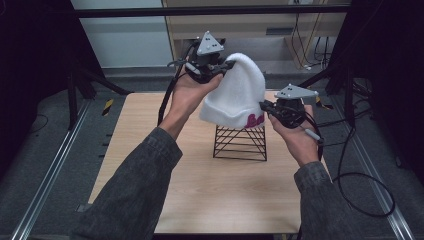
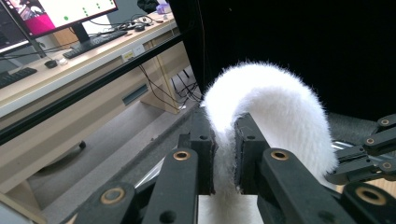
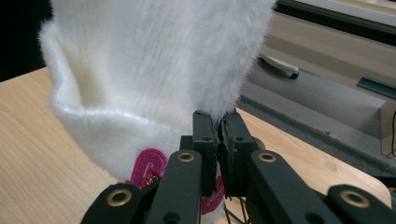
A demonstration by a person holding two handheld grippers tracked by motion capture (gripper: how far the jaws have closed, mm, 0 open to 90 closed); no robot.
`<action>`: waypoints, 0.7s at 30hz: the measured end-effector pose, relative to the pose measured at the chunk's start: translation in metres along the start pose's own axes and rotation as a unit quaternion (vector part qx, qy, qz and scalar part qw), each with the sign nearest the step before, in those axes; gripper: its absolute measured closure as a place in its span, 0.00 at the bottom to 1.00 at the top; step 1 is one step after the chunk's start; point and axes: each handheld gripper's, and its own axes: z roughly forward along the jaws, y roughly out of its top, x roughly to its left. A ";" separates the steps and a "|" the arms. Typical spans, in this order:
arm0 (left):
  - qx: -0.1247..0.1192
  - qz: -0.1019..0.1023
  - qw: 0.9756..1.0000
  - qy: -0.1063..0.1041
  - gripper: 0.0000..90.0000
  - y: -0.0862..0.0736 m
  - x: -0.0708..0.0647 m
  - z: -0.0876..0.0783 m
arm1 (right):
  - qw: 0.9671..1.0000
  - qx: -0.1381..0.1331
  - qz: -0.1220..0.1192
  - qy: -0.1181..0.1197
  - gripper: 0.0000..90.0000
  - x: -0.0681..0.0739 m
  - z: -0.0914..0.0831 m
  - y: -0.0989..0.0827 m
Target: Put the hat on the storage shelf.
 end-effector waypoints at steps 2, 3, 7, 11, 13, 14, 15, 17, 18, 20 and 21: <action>0.004 0.004 1.000 -0.002 0.89 -0.001 0.000 0.001 | 1.000 0.001 0.000 0.001 0.95 0.000 0.000 -0.001; 0.007 0.006 1.000 -0.003 0.89 -0.003 -0.001 0.002 | 1.000 0.002 -0.001 0.002 0.95 0.001 0.001 -0.004; 0.013 0.009 1.000 -0.005 0.89 -0.006 -0.003 0.004 | 1.000 0.007 0.002 0.002 0.96 0.001 0.000 -0.009; 0.018 0.014 1.000 -0.009 0.89 -0.010 -0.008 0.006 | 1.000 0.014 -0.004 0.001 0.96 0.001 0.000 -0.014; 0.024 0.019 0.999 -0.009 0.89 -0.013 -0.010 0.007 | 1.000 0.018 0.000 0.002 0.96 0.002 0.000 -0.019; 0.024 0.019 0.999 -0.009 0.89 -0.013 -0.010 0.007 | 1.000 0.019 0.000 0.001 0.96 0.001 0.000 -0.020; 0.025 0.019 0.999 -0.010 0.89 -0.014 -0.011 0.007 | 1.000 0.019 0.000 0.001 0.96 0.001 0.000 -0.020; 0.029 0.019 0.999 -0.011 0.89 -0.018 -0.013 0.006 | 1.000 0.021 -0.001 0.002 0.96 0.002 -0.001 -0.023; 0.030 0.019 0.999 -0.013 0.89 -0.019 -0.013 0.006 | 1.000 0.022 0.000 0.003 0.96 0.003 -0.001 -0.024; 0.032 0.019 0.999 -0.015 0.89 -0.020 -0.014 0.007 | 1.000 0.025 -0.001 0.003 0.96 0.003 0.000 -0.025; 0.034 0.022 0.999 -0.016 0.89 -0.022 -0.015 0.007 | 1.000 0.030 0.000 0.003 0.96 0.003 0.000 -0.027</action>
